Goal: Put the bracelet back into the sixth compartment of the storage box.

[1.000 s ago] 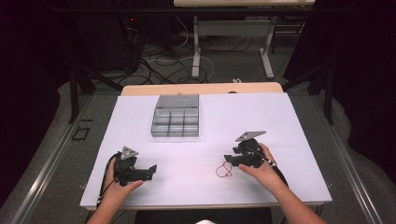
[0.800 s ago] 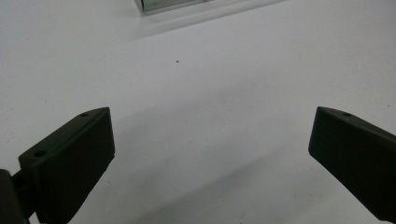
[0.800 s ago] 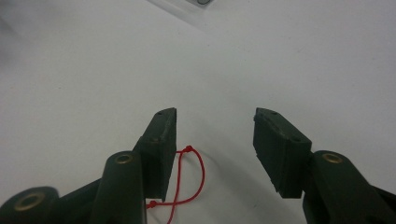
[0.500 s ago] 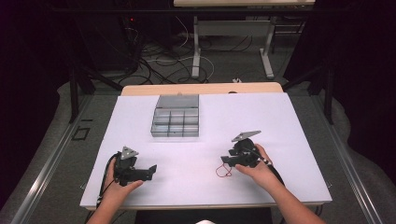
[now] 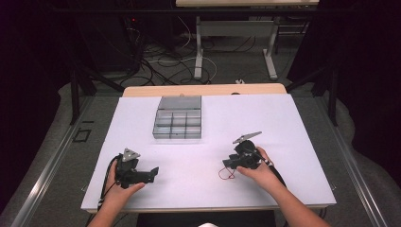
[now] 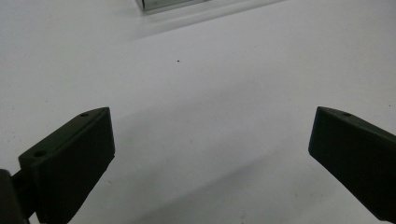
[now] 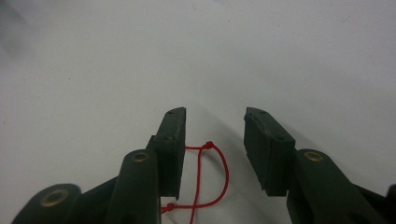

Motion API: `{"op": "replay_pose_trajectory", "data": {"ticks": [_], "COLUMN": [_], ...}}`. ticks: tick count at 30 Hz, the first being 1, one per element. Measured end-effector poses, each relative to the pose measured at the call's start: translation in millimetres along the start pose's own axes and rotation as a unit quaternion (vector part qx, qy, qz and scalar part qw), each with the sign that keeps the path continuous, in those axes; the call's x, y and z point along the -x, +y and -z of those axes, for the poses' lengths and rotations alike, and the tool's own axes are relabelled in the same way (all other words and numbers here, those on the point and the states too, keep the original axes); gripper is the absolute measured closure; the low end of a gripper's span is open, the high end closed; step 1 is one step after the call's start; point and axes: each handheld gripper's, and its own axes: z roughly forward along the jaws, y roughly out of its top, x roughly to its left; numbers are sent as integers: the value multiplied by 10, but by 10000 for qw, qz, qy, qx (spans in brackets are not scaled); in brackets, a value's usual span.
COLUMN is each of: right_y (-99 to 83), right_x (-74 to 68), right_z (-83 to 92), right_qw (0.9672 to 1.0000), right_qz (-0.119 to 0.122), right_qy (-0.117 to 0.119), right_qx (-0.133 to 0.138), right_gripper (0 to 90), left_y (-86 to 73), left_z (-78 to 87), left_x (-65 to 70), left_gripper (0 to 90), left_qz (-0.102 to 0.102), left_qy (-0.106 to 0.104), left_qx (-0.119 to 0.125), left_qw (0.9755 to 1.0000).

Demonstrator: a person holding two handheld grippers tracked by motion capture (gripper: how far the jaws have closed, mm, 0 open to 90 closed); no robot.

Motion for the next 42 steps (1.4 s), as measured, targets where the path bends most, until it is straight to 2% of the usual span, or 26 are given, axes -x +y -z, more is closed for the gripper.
{"op": "replay_pose_trajectory", "data": {"ticks": [2,3,4,6,8,9,11,12,13,14,17,28,29,31,36,41,42], "right_y": [4,2,9,9,10,4,3,6,6,2,-7,-9,-3,-12,-9,-16,-17], "right_x": [3,12,10,15,15,19,20,20,20,13,18,18,20,17,15,16,6], "right_z": [-10,-41,-31,-44,-49,-72,-78,-75,-75,-83,-98,-104,-90,-106,-97,-96,-87], "right_qw": [9999,9998,9998,9998,9997,9995,9995,9994,9994,9989,9988,9988,9986,9987,9985,9987,9983], "right_qz": [-81,-100,-126,-148,-174,-192,-198,-223,-223,-331,-368,-322,-300,-336,-341,-316,-398], "right_qy": [54,124,98,108,147,226,249,209,209,263,278,304,296,336,335,375,372], "right_qx": [-23,104,-69,-112,-133,-51,-64,-178,-178,-179,-167,-216,-330,-193,-265,-154,-193], "right_gripper": [610,621,627,640,648,670,677,694,694,710,735,829,835,848,866,871,872], "left_y": [0,-1,0,0,0,0,-2,-1,-1,-1,-2,-3,-3,-2,-2,-3,-3], "left_z": [0,0,1,1,0,1,-1,0,0,1,0,-1,-1,0,0,0,-1], "left_x": [-1,1,0,0,0,-1,3,-2,-2,-1,3,1,1,1,3,3,3], "left_gripper": [6,5,5,5,5,6,6,6,6,5,5,6,6,5,5,5,5], "left_qz": [-6,2,-7,-6,0,-4,37,2,-1,-1,44,34,37,33,33,45,35], "left_qy": [2,-6,2,3,-1,5,-12,-7,-1,1,-12,-6,-6,-7,2,-6,-6], "left_qx": [-3,-6,-8,-2,4,-4,8,7,7,3,14,10,9,10,-2,12,8], "left_qw": [10000,10000,10000,10000,10000,10000,10000,10000,10000,10000,10000,10000,10000,10000,10000,10000,10000]}}
